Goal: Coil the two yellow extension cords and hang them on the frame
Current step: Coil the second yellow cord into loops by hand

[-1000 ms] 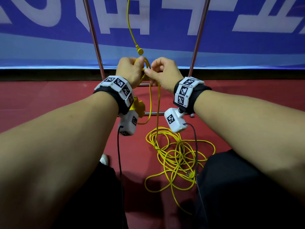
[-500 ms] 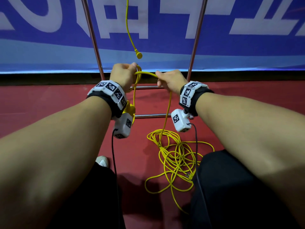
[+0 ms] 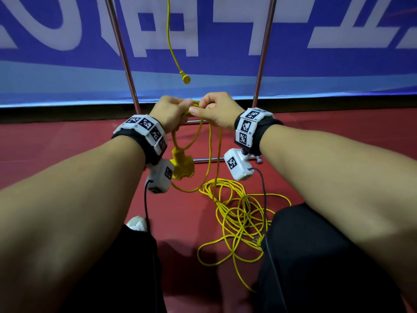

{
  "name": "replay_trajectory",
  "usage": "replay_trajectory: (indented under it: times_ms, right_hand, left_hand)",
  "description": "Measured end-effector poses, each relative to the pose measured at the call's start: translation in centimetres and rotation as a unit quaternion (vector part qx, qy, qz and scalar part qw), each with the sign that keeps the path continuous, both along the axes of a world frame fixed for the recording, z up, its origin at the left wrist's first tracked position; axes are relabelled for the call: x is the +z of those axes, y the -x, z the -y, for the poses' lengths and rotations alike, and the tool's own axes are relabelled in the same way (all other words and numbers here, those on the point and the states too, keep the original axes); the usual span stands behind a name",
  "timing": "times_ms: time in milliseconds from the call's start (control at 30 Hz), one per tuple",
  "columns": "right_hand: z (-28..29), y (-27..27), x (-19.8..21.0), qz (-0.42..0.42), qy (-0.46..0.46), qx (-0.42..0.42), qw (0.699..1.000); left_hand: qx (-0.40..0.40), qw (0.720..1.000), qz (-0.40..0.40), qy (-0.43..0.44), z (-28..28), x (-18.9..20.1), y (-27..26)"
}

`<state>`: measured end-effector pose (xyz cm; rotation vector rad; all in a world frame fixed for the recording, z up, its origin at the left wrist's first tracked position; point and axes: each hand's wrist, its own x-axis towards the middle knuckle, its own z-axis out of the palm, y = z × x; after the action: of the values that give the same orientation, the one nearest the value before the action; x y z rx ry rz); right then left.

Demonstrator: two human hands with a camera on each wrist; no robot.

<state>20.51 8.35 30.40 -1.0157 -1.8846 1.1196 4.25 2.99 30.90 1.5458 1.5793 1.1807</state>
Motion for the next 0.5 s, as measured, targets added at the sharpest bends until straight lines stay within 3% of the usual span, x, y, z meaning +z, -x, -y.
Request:
replay_trajectory:
  times_ms: [133, 267, 400, 500]
  right_hand:
    - [0.4, -1.1, -0.5, 0.070, 0.038, 0.072, 0.994]
    - [0.0, -2.1, -2.8, 0.183, 0.101, 0.136, 0.968]
    - [-0.3, -3.5, -3.5, 0.160, 0.140, 0.096, 0.972]
    - [-0.9, -4.3, -3.0, 0.110, 0.109, 0.062, 0.986]
  left_hand:
    - [0.032, 0.999, 0.014, -0.026, -0.5, 0.3, 0.3]
    - [0.052, 0.996, 0.055, -0.036, -0.7, 0.2, 0.7]
    - [0.054, 0.997, 0.057, -0.028, -0.3, 0.2, 0.8]
    - [0.047, 0.998, 0.005, -0.036, 0.1, 0.2, 1.0]
